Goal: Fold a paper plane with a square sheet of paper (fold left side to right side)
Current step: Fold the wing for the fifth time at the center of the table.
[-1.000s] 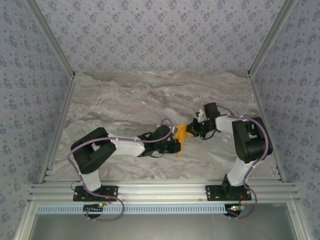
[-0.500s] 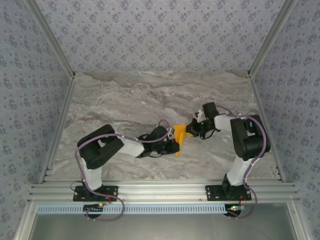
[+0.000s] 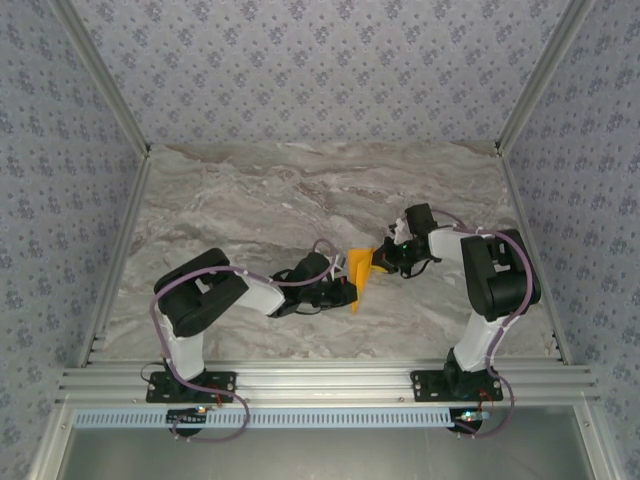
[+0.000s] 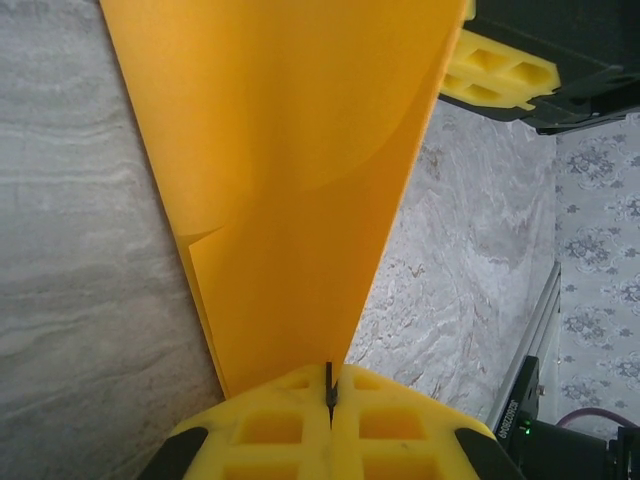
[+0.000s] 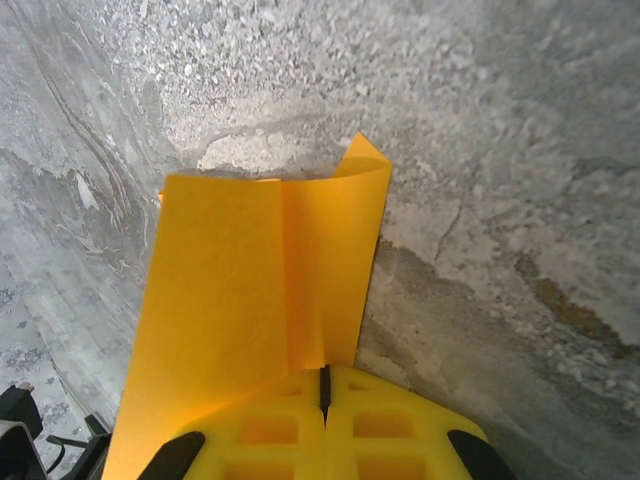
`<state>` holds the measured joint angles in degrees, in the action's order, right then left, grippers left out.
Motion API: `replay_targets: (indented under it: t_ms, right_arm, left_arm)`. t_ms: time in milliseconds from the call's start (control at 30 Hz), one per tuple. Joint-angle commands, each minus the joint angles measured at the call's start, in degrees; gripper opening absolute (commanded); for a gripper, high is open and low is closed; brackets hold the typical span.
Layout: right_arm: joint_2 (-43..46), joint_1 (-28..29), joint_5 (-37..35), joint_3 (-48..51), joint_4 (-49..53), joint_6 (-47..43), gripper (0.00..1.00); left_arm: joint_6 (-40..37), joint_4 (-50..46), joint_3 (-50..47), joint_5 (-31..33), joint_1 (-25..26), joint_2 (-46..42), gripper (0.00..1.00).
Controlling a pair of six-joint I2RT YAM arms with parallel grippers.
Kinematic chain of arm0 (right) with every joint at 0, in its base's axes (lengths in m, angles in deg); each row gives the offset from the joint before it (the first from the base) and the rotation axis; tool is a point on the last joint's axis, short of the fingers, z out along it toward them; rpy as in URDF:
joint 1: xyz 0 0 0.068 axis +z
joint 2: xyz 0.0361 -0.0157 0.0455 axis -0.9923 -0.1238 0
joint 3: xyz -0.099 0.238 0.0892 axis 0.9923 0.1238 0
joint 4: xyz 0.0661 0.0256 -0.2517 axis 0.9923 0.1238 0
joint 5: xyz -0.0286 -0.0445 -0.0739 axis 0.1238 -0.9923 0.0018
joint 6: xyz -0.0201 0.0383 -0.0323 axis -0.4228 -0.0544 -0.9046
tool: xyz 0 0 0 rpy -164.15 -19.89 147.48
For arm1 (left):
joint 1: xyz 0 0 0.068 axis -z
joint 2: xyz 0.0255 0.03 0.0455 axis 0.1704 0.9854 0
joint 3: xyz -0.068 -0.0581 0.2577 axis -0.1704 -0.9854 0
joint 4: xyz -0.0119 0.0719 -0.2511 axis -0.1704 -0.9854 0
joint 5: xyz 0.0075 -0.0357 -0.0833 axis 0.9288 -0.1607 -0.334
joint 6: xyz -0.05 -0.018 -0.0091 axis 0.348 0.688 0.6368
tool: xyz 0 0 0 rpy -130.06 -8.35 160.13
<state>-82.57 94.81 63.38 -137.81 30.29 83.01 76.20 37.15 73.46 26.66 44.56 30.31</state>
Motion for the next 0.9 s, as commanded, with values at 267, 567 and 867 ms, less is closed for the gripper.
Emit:
replay_targets:
  t_ms: [267, 567, 867]
  right_arm:
    - [3.68, -0.44, 2.07, 0.00, 0.58, -2.82, 0.06]
    - [10.72, -0.12, 7.11, 4.74, -4.43, -1.61, 0.08]
    - [7.92, 3.80, 8.83, 4.72, -8.66, 0.60, 0.08]
  left_arm:
    - [1.93, 6.12, -1.77, -1.31, -0.96, 1.70, 0.02]
    - [2.30, 6.93, -2.04, -1.39, -0.95, 1.65, 0.02]
    - [2.58, 7.11, -2.12, -1.46, -1.02, 1.62, 0.01]
